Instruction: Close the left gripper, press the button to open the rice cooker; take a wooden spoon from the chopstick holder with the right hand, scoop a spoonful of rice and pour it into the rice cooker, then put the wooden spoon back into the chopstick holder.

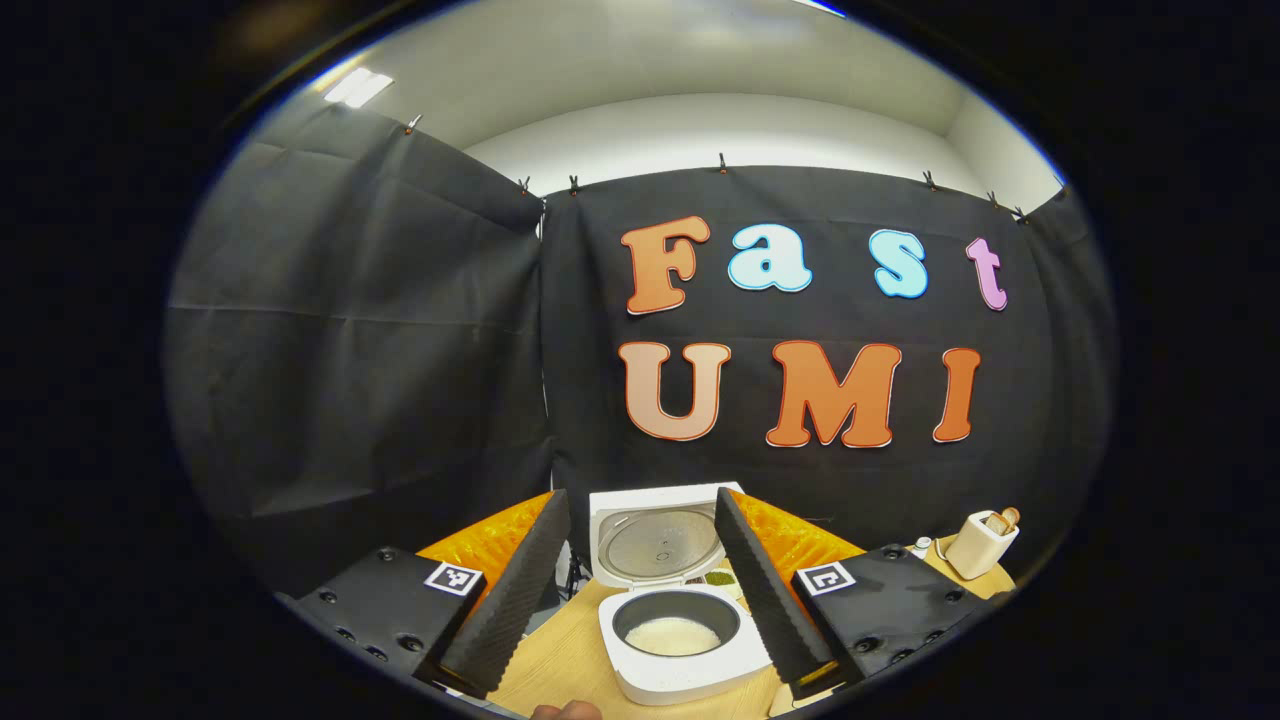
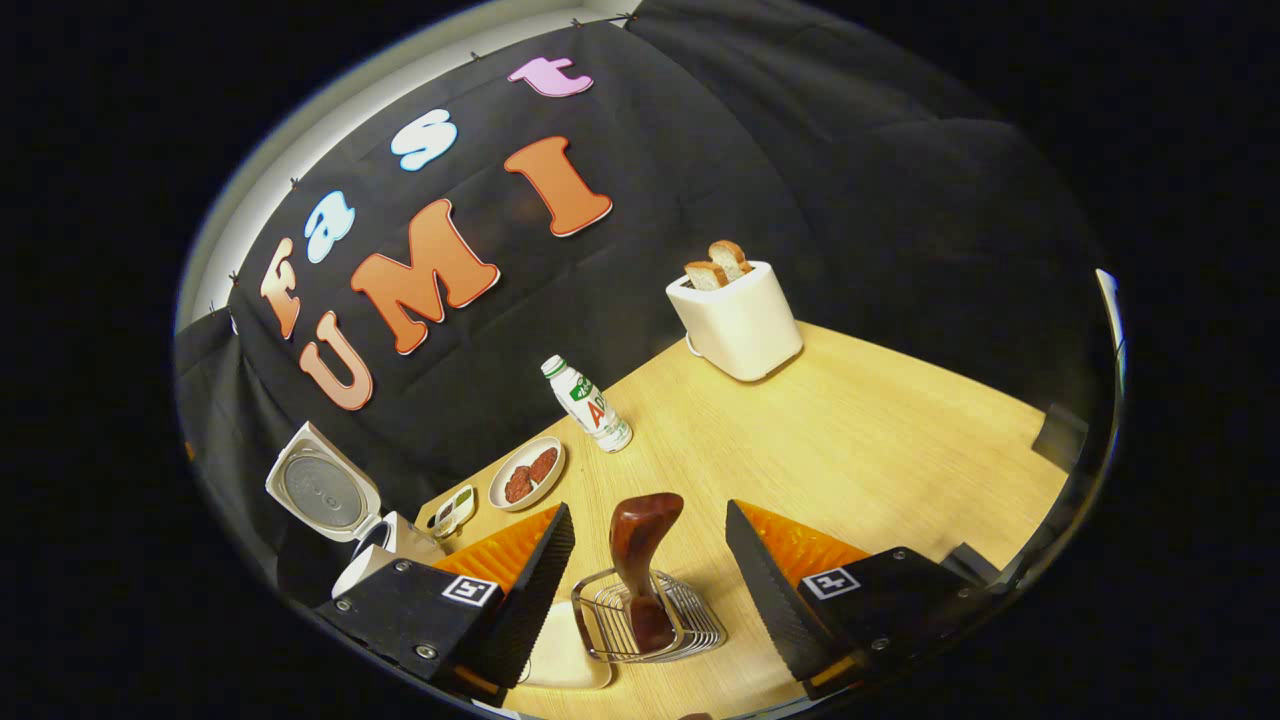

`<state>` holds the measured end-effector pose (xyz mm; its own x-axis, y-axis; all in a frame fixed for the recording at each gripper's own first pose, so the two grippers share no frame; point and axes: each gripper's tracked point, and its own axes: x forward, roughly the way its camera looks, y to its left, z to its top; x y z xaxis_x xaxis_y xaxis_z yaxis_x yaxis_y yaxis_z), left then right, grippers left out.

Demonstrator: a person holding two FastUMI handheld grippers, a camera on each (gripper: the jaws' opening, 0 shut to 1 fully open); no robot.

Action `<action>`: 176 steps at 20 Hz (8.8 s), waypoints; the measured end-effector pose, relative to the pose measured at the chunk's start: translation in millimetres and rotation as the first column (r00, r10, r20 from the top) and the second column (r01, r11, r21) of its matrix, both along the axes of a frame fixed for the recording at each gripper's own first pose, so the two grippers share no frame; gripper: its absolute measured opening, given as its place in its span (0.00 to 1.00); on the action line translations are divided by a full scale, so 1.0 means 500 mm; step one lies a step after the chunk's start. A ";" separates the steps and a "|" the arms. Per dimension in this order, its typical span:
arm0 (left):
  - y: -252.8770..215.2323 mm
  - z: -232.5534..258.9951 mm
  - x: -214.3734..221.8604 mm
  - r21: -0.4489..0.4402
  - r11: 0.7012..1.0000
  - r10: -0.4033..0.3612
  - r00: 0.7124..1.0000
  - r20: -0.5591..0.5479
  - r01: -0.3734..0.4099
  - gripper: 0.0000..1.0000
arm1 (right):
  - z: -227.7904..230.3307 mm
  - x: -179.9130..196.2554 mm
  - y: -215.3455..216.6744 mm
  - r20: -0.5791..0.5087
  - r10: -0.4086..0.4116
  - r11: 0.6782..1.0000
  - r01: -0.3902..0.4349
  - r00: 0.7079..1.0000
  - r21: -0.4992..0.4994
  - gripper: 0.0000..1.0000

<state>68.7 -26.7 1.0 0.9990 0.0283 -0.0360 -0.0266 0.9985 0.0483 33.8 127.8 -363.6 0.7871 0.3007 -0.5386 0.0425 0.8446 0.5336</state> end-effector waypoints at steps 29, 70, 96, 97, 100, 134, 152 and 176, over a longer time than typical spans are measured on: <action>0.019 -0.057 0.018 -0.043 0.998 -0.046 0.997 -0.066 0.043 0.99 | 0.056 0.015 0.048 -0.068 -0.063 0.994 0.056 0.996 -0.097 0.02; 0.068 -0.049 0.089 -0.001 0.994 -0.110 0.990 -0.087 0.110 0.99 | -0.041 -0.144 0.433 -0.052 0.178 0.979 -0.182 0.983 -0.093 0.02; 0.078 -0.045 0.048 -0.006 0.995 -0.102 0.992 -0.080 0.102 0.99 | 0.020 -0.118 0.359 -0.231 -0.058 0.906 0.149 0.971 0.396 0.02; 0.075 -0.042 0.049 -0.006 0.994 -0.108 0.991 -0.079 0.108 0.99 | 0.026 -0.115 0.351 -0.236 -0.070 0.900 0.163 0.969 0.404 0.02; 0.075 -0.041 0.054 -0.011 0.993 -0.122 0.990 -0.076 0.122 0.99 | 0.036 -0.110 0.332 -0.247 -0.110 0.890 0.206 0.963 0.407 0.02; 0.183 -0.103 0.075 -0.099 0.986 -0.146 0.981 -0.130 0.133 0.98 | 0.410 0.140 0.786 -0.013 0.084 0.896 -0.070 0.996 0.438 0.02; 0.213 -0.124 0.070 -0.088 0.992 -0.101 0.986 -0.131 0.090 0.98 | 0.455 0.113 0.918 0.181 0.260 0.944 -0.290 0.948 0.159 0.02; 0.247 -0.148 0.075 -0.100 0.993 -0.083 0.985 -0.150 0.068 1.00 | 0.506 0.030 1.016 0.399 0.526 0.850 -0.466 0.751 -0.244 0.02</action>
<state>106.1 97.0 -73.1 0.9805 -0.0575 -0.1881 0.0492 0.9976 -0.0483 48.9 635.8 -110.5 0.7029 0.6710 -0.2359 -0.6110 0.7394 0.2826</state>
